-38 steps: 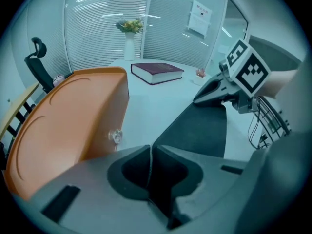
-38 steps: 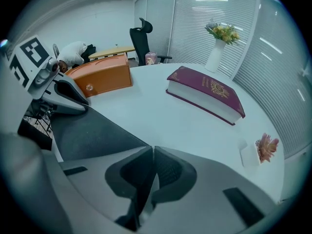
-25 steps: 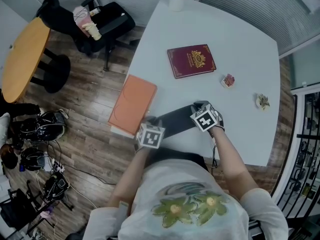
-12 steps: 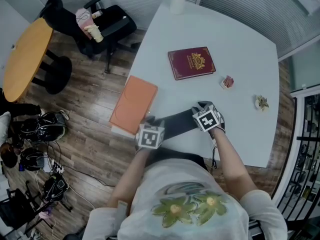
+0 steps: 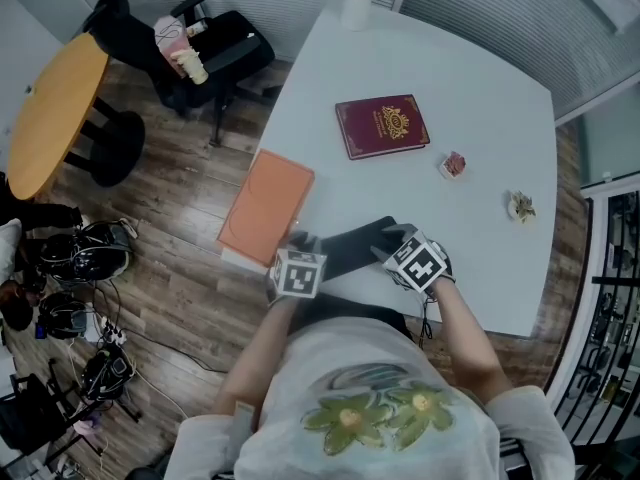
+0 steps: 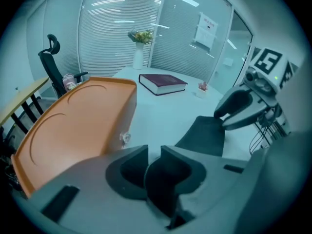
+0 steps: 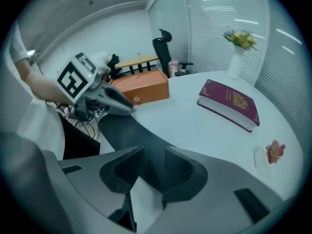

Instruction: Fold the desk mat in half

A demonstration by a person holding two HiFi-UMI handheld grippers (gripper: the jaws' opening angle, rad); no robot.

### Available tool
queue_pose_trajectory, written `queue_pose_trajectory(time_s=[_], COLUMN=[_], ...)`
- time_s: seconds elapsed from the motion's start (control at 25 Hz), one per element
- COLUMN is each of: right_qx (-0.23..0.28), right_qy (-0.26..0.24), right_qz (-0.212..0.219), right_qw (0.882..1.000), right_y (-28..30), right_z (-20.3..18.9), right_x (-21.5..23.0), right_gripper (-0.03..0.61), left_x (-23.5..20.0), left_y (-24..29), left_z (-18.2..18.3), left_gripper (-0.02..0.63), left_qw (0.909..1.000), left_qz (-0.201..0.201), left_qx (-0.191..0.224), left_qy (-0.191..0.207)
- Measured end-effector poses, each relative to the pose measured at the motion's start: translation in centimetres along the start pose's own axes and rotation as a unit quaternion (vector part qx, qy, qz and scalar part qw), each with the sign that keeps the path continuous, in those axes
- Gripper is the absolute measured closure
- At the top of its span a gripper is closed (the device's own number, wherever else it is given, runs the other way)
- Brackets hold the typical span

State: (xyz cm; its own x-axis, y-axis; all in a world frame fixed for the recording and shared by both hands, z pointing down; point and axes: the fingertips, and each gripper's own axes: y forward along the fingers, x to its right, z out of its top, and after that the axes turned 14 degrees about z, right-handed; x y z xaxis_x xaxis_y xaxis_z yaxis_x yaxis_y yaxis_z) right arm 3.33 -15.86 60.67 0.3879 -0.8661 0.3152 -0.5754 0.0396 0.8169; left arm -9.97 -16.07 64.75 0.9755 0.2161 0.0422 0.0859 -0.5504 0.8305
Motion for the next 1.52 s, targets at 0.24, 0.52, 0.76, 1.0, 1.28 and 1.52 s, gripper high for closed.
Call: queue_pose_trajectory(time_s=[0.24,0.52,0.76,1.0,1.28,1.52], right_qx=[-0.042,-0.029,-0.028,-0.018,0.013,0.028], right_qy=[-0.053,-0.019,-0.011,0.006,0.026,0.022], right_qz=[-0.028,-0.040,-0.047,-0.038,-0.031,-0.026], right_qw=[0.997,0.999,0.998,0.999,0.999,0.999], right_y=[2.6,4.1,4.5,4.3,3.0,1.9], right_z=[-0.7,-0.6,-0.1,0.1,1.0,1.5], right_x=[-1.3,0.6,1.4,1.7,1.5,0.7], right_gripper=[0.453,0.451,0.451,0.451,0.451,0.451], left_x=[-0.1,-0.5,-1.1,-1.2,-1.0,-1.0], left_y=[-0.8,-2.5,-4.3,-5.1,-6.6,-7.8], left_z=[1.0,3.5,4.1,3.1,2.3,2.2], left_gripper=[0.531,0.529,0.529,0.529,0.529,0.529], left_qw=[0.9994,0.9957,0.9937,0.9926,0.9905,0.9880], left_qz=[-0.018,-0.036,-0.027,-0.011,0.004,0.015], left_qx=[0.009,0.051,0.070,0.069,0.068,0.072], left_qy=[-0.028,-0.069,-0.083,-0.100,-0.119,-0.135])
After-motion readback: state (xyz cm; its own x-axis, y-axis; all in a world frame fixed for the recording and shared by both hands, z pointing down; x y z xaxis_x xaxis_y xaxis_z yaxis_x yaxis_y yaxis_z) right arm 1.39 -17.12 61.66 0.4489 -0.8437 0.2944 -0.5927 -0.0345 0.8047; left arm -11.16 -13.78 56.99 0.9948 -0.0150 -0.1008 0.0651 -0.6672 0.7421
